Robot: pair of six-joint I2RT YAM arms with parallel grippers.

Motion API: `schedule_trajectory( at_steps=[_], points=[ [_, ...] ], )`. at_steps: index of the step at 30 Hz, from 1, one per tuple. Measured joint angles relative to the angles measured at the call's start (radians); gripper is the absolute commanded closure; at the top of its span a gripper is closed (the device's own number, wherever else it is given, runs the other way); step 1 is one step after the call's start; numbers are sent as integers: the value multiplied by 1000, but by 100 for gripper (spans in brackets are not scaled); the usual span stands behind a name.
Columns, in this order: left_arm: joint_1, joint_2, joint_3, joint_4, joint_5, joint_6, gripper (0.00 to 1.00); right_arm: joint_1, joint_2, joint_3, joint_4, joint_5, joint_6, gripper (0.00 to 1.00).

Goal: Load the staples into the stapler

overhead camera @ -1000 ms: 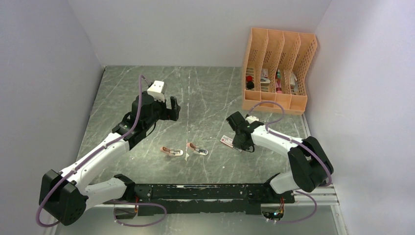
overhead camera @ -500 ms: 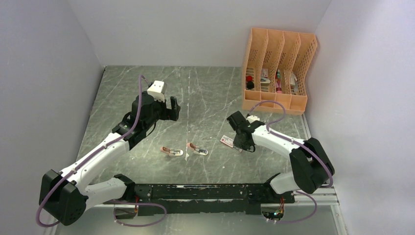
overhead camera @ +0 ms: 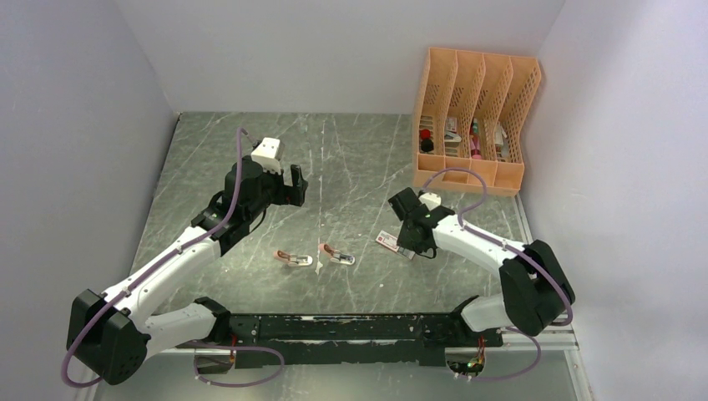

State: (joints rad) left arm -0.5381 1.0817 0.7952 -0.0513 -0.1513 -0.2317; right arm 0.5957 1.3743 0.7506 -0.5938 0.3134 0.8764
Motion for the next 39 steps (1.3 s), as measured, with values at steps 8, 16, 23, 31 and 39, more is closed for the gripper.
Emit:
schedule_trajectory(
  at_steps=[8, 16, 23, 31, 39],
  points=[
    [0, 0, 0, 0, 0, 0, 0, 0, -1, 5, -6, -12, -139, 69],
    [0, 0, 0, 0, 7, 0, 1, 0, 27, 66, -26, -51, -359, 67],
    [0, 5, 0, 0, 22, 0, 1, 0, 109, 87, -29, -124, -424, 66],
    [0, 5, 0, 0, 24, 0, 2, 0, 2, 87, -60, -58, -324, 64],
    [0, 5, 0, 0, 25, -1, 2, -1, -143, -36, -61, 2, -87, 35]
  ],
)
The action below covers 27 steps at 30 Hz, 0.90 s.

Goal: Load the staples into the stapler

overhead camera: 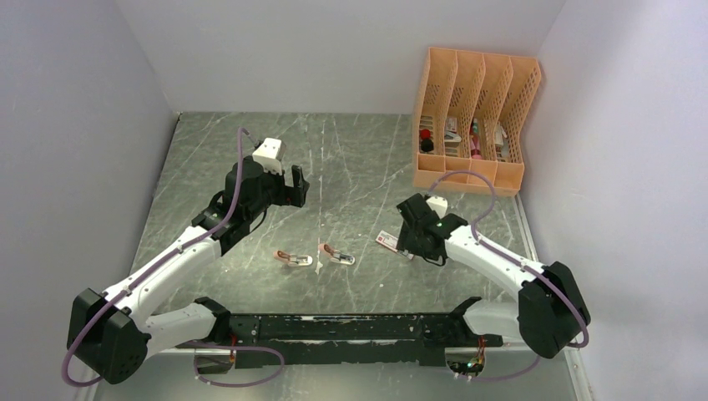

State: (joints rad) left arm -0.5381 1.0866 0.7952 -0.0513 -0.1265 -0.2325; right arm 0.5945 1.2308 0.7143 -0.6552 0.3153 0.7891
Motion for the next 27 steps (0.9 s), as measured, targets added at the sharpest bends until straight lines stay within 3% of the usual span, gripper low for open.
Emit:
schedule_trajectory(
  at_steps=[10, 27],
  points=[
    [0, 0, 0, 0, 0, 0, 2, -20, -37, -99, 91, -52, 87, 29],
    [0, 0, 0, 0, 0, 0, 2, -35, 6, -139, 313, -214, 44, 22]
  ],
)
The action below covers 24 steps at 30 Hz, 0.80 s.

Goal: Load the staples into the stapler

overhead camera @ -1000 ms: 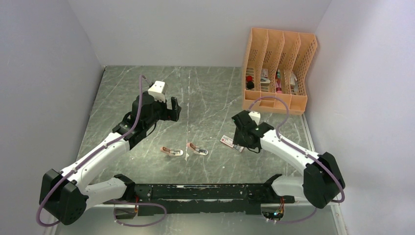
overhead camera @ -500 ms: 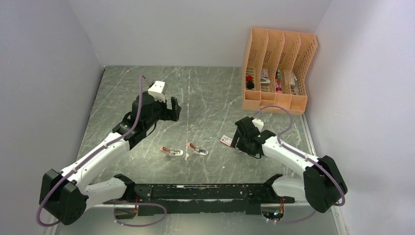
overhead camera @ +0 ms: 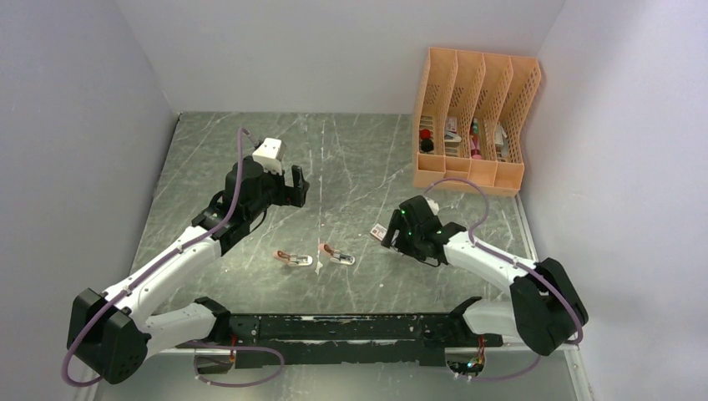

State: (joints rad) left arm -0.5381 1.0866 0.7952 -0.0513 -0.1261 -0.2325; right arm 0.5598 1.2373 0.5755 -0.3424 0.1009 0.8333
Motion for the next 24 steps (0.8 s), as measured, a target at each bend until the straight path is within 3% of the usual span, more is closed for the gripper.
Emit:
schedule_trajectory(
  at_steps=[11, 17, 24],
  points=[
    [0, 0, 0, 0, 0, 0, 2, 15, 74, 11, 126, -159, -88, 23],
    [0, 0, 0, 0, 0, 0, 2, 20, 34, 84, 21, -81, -166, 24],
    [0, 0, 0, -1, 0, 0, 2, 20, 41, 188, -96, 41, -284, 44]
  ],
)
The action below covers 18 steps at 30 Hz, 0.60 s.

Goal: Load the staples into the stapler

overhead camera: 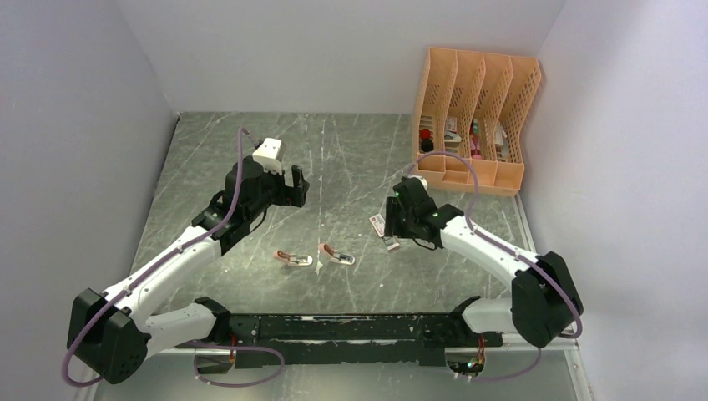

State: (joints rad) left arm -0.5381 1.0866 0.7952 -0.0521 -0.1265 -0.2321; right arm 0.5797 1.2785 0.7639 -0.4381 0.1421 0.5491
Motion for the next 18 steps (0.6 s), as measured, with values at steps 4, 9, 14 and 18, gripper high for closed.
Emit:
schedule_trajectory(
  at_steps=[4, 9, 14, 18],
  points=[
    [0, 0, 0, 0, 0, 0, 2, 0, 56, 31, -9, 9, -80, 52],
    [0, 0, 0, 0, 0, 0, 2, 0, 114, 47, -21, -21, -177, 53],
    [0, 1, 0, -1, 0, 0, 2, 5, 175, 84, -31, -49, -244, 55],
    [0, 6, 0, -1, 0, 0, 3, 14, 210, 94, -31, -69, -279, 61]
  ],
)
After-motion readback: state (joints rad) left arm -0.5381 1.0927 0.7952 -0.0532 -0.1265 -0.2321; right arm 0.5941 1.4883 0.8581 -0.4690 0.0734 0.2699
